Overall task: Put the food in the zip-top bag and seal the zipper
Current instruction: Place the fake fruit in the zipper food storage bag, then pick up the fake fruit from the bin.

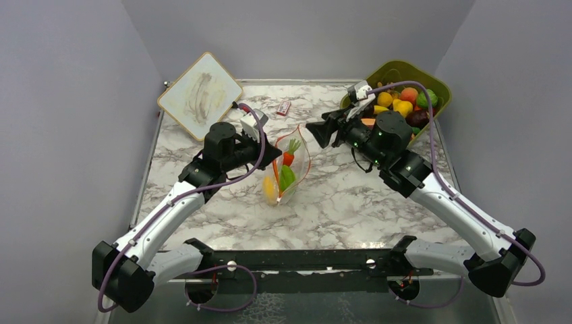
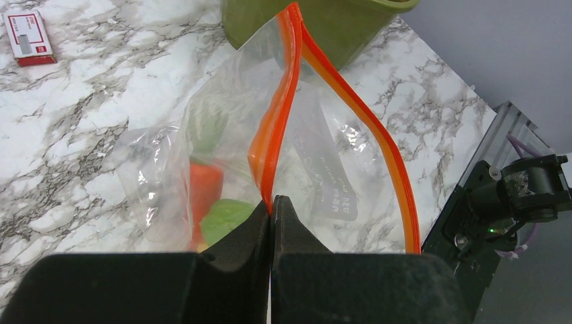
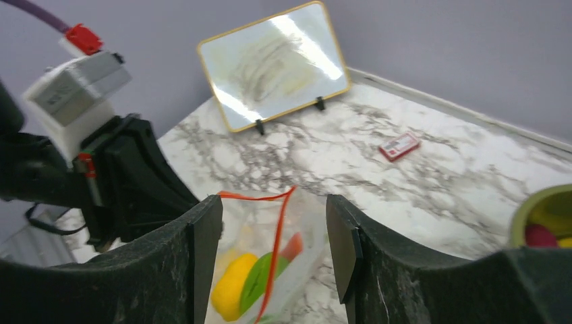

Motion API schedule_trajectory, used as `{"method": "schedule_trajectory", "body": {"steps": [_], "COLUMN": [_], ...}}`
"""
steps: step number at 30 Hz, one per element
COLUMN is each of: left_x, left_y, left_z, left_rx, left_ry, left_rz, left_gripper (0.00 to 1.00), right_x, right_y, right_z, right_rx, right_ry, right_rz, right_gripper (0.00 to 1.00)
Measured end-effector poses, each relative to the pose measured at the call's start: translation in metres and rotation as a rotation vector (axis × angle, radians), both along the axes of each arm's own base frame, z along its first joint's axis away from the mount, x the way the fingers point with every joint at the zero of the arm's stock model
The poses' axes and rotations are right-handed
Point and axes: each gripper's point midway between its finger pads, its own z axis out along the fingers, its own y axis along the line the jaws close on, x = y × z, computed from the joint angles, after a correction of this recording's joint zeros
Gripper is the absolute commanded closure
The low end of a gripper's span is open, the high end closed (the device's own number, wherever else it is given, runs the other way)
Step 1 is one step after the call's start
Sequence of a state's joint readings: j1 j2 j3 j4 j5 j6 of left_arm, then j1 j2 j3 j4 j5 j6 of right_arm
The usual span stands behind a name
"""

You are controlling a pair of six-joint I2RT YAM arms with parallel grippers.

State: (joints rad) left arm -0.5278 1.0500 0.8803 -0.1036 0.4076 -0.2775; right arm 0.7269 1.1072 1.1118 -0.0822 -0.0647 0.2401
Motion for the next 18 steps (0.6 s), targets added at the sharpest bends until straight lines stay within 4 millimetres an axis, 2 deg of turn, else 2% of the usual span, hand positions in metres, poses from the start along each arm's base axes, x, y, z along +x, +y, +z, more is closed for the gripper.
{"method": "schedule_trajectory", "body": {"steps": [2,8,11,14,18], "left_x": [0.0,0.001,0.002,0.002,0.002], "left_y": [0.0,0.001,0.002,0.003,0.003], "left_z": [-0.001,-0.001,-0.001,0.001,0.002], "left_rx": [0.002,0.004,0.005,0.003,0.002], "left_ry": [0.004,0.002,0.001,-0.006,-0.008], "left_rz": [0.001,0.01,0.015,0.02,0.022], "left_gripper": [1.0,1.0,1.0,1.0,1.0], "right_x": [0.008,0.036,0.053,0.074,0.107], "right_y": [-0.009,-0.043,-0.063,-0.089,-0.131], "right_z": [0.002,-0.017,-0.02,-0.02,-0.03], "right_rx": [-0.034,-0.201,-0.265,-0.31,-0.361], "right_ry": [-0.031,-0.059,-0.071,-0.074,-0.039], "right_rz": [-0.059,-0.247,-0.335,-0.433,-0.56], "right_gripper": [0.4,0.38,0.38,0.38,0.38]}}
